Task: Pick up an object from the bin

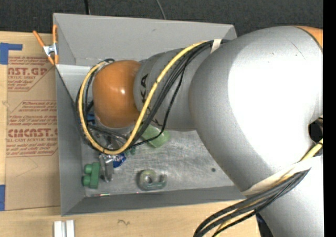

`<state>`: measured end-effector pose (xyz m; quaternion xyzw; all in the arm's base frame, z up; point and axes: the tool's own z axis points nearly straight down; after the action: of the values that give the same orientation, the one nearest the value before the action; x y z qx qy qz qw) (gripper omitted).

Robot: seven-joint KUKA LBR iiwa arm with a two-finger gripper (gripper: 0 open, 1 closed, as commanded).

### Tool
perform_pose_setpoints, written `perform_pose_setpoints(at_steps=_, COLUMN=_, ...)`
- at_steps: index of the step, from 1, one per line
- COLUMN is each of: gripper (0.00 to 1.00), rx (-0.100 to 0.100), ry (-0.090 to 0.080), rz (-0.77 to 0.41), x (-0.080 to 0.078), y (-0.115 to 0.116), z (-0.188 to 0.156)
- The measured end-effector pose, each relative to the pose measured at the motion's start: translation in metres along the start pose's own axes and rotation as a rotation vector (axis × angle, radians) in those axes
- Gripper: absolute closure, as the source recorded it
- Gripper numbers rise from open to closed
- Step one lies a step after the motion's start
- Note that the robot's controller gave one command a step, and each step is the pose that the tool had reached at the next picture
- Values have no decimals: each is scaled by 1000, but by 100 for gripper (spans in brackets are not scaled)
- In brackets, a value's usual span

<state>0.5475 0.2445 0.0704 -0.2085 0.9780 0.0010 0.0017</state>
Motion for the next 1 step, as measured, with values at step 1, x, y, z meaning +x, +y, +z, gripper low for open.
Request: perform_pose_setpoints(at_steps=1, gripper=100, rx=0, ry=-1, rz=0, x=0, y=0, z=0)
